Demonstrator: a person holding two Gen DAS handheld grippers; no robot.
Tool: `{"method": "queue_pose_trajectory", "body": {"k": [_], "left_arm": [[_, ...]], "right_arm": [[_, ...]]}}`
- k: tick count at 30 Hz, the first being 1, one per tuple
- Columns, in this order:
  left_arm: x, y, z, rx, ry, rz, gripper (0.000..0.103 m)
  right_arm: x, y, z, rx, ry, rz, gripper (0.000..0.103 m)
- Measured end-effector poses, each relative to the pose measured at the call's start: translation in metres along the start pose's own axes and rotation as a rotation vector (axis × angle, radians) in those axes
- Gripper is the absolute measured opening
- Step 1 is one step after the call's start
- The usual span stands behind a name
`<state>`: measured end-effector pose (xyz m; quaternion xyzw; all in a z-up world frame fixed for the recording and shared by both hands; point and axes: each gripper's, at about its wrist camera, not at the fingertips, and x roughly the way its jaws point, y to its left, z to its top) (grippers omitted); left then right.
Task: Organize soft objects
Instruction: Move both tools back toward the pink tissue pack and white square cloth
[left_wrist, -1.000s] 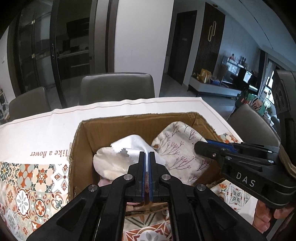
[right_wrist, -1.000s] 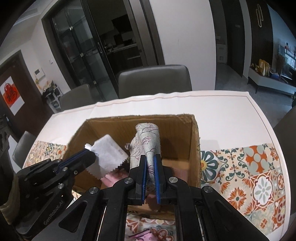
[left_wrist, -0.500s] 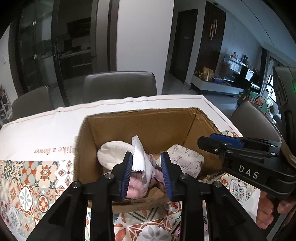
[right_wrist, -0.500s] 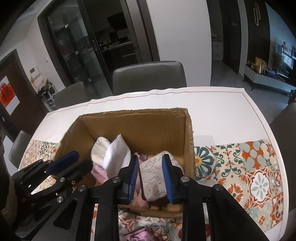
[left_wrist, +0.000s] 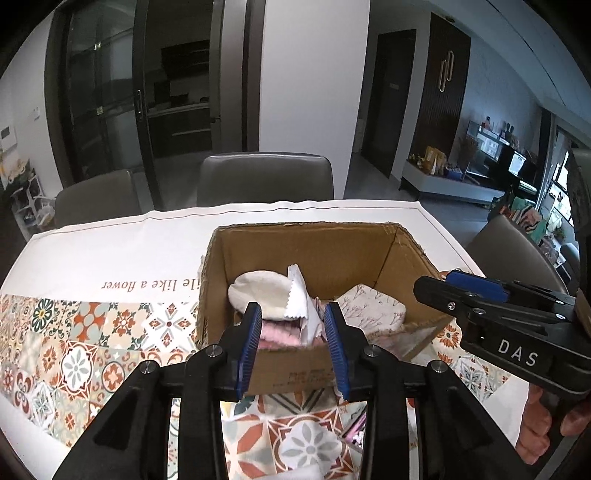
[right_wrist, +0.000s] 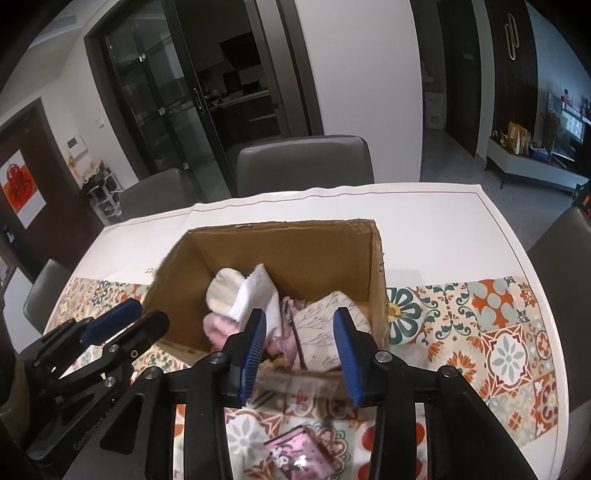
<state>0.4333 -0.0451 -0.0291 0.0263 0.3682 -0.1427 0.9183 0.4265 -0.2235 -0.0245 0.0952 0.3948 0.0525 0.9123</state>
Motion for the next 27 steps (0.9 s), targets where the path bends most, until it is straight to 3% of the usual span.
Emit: {"method": "queue_pose_trajectory", "body": {"k": [10,12,18,27], "left_arm": [[-0.023,-0.002,-0.022,-0.008,0.022,0.029,0.04],[-0.027,-0.003,-0.027,-0.005,0.03,0.033,0.047],[-0.036,-0.004,-0.042,-0.001,0.054,0.054,0.055],[-0.041,-0.003,-0.07,-0.022,0.116,0.077,0.057]], "right_arm": [[-0.017,0.008,-0.02,-0.016,0.013,0.01,0.052],[-0.018,0.009,-0.025,-0.013,0.022,0.013,0.052],[-0.017,0.009,-0.041,-0.015,0.067,0.023,0.056],[-0.014,0.012,-0.063,-0.047,0.126,0.018,0.058]]}}
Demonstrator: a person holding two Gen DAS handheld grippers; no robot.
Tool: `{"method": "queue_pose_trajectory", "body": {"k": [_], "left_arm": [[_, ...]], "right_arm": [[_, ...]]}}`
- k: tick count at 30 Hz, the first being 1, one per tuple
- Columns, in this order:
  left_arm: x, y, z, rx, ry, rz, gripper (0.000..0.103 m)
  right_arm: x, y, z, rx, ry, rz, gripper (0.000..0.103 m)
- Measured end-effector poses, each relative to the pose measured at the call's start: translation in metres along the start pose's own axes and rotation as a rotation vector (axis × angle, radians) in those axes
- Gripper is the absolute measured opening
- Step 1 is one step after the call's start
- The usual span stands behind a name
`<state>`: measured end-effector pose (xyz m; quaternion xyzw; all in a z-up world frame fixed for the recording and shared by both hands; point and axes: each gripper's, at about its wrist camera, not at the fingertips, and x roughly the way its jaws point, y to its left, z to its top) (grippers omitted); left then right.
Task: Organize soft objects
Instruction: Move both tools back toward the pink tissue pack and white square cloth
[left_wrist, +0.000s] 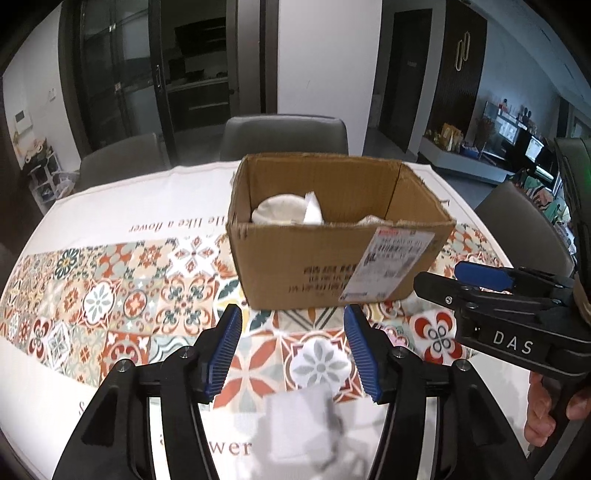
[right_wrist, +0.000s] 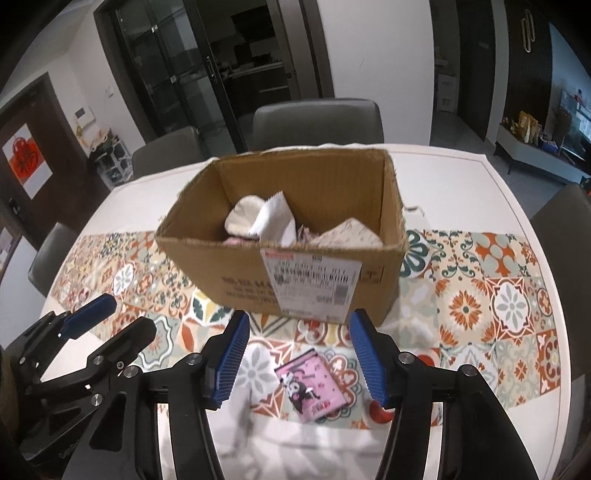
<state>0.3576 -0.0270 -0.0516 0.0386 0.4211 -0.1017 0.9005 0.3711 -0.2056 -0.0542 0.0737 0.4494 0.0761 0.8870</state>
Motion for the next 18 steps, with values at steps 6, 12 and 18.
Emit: {"method": "queue_pose_trajectory", "body": {"k": [6,12,18], "left_arm": [[0.003,0.0,-0.017,-0.016,0.048,0.007,0.058],[0.009,-0.002,-0.032,-0.018,0.099,0.009,0.059],[0.018,-0.005,-0.046,-0.025,0.152,0.006,0.06]], "right_arm": [[0.005,0.006,-0.013,-0.029,0.046,0.007,0.058],[0.015,0.007,-0.024,-0.062,0.107,0.015,0.058],[0.026,0.005,-0.036,-0.08,0.172,0.025,0.058]]}}
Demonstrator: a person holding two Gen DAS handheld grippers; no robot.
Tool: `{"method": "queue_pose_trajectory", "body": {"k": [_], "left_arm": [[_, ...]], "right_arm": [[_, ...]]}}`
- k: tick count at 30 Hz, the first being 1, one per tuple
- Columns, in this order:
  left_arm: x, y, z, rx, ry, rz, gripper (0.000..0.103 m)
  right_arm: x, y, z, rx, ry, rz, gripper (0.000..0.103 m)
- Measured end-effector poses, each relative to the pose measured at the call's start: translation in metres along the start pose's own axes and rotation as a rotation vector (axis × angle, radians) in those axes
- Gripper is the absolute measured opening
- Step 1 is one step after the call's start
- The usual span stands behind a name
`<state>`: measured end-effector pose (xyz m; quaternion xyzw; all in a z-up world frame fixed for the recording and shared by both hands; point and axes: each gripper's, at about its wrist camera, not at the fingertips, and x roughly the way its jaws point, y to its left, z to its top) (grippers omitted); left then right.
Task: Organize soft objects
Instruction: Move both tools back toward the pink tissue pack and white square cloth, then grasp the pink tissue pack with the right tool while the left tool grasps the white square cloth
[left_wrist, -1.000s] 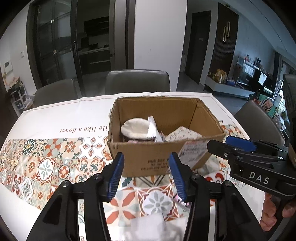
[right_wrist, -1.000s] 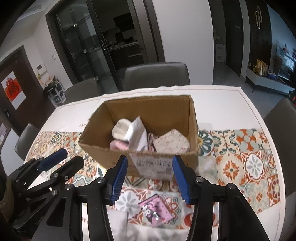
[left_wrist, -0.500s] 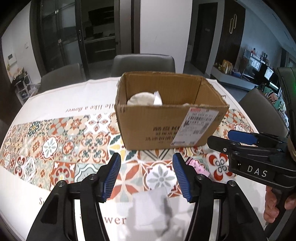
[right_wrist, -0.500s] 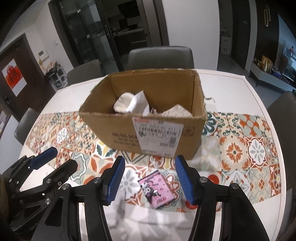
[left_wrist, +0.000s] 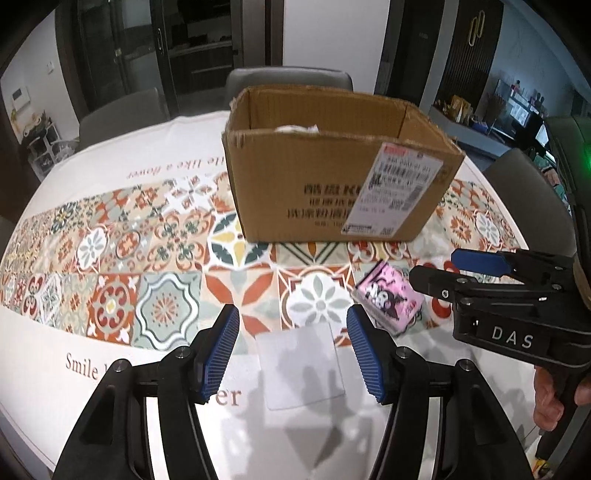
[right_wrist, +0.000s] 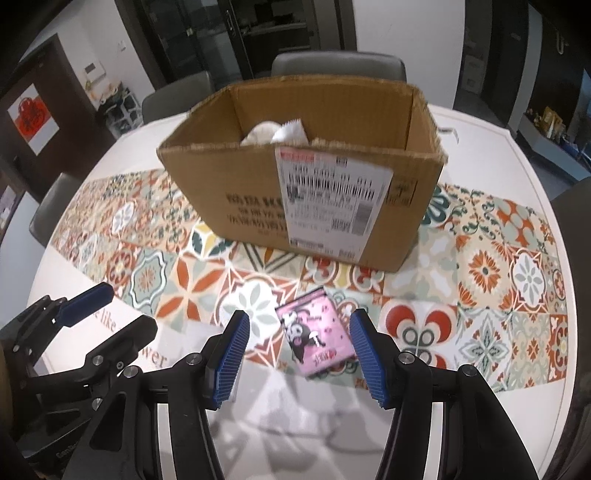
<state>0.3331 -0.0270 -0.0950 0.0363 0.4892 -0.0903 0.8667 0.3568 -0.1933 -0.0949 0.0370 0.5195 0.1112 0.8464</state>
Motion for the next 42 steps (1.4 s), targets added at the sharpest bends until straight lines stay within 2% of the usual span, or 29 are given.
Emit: {"method": "queue_pose_trajectory", "body": {"k": [8,10,12,22,27,35,42], "left_arm": [[0.019,-0.003,-0.016,-0.019,0.088,-0.02,0.06],[0.025,-0.003,-0.02,-0.028,0.109,-0.023,0.06],[0.029,-0.003,-0.023,-0.032,0.122,-0.024,0.062],[0.062,-0.002,-0.039,-0.07,0.225,-0.052,0.064],[0.076,-0.002,-0.043,-0.076,0.264,-0.039,0.067],[0.096,-0.003,-0.047,-0.079,0.302,-0.032,0.067],[0.103,-0.005,-0.044,-0.06,0.277,-0.004,0.069]], "right_arm": [[0.016,-0.004,-0.009,-0.029,0.064,0.0,0.059],[0.022,-0.005,-0.011,-0.039,0.082,0.003,0.069],[0.027,-0.005,-0.013,-0.049,0.097,0.01,0.071],[0.056,-0.009,-0.019,-0.114,0.184,-0.035,0.071],[0.07,-0.008,-0.02,-0.155,0.218,-0.044,0.071],[0.09,-0.008,-0.017,-0.181,0.257,-0.054,0.071],[0.106,-0.007,-0.013,-0.166,0.28,-0.042,0.071]]}}
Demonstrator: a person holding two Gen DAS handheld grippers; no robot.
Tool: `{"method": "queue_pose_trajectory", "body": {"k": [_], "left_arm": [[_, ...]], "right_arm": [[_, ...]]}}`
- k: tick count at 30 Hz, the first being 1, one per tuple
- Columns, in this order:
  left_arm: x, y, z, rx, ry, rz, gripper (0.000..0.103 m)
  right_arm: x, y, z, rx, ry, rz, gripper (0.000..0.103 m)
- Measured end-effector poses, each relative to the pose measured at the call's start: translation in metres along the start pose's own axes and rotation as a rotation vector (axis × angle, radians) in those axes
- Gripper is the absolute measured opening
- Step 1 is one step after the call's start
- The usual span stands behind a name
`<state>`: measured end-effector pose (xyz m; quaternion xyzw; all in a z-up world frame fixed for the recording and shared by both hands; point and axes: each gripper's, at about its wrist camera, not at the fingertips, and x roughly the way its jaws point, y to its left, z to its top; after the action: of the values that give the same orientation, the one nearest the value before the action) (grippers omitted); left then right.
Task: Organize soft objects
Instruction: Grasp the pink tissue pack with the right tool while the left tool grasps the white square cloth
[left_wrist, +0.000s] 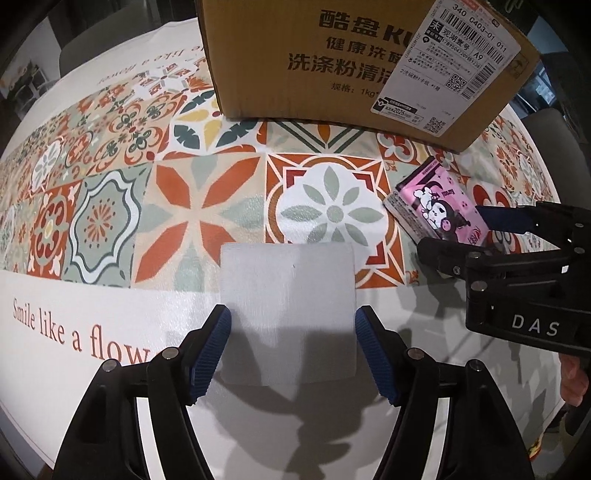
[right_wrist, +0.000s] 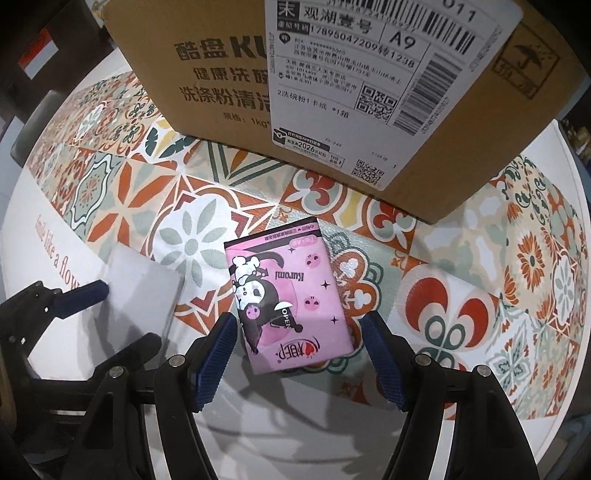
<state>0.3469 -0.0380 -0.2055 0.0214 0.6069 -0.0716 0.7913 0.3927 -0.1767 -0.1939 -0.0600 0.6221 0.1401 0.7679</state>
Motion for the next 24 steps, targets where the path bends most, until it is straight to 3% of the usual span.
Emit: {"method": "queue_pose_trajectory", "body": {"k": [7,12,14,17,24], "left_arm": [[0.005,-0.007,0.002,0.042,-0.055,0.039,0.065],[0.002,-0.004,0.0,0.035,-0.081,0.046,0.042],[0.001,0.0,0.002,0.03,-0.086,0.045,0.037],[-0.002,0.011,0.001,0.018,-0.089,0.043,0.026],[-0.002,0.017,0.006,0.015,-0.08,0.002,0.013]], "right_arm": [[0.006,-0.003,-0.001,0.014,0.008,-0.014,0.071],[0.004,-0.003,-0.006,0.004,0.0,-0.034,0.066],[0.003,0.002,-0.007,-0.002,-0.008,-0.038,0.06],[0.002,0.009,-0.008,-0.006,-0.011,-0.041,0.059],[0.001,0.021,-0.011,0.014,-0.024,-0.036,0.058]]}}
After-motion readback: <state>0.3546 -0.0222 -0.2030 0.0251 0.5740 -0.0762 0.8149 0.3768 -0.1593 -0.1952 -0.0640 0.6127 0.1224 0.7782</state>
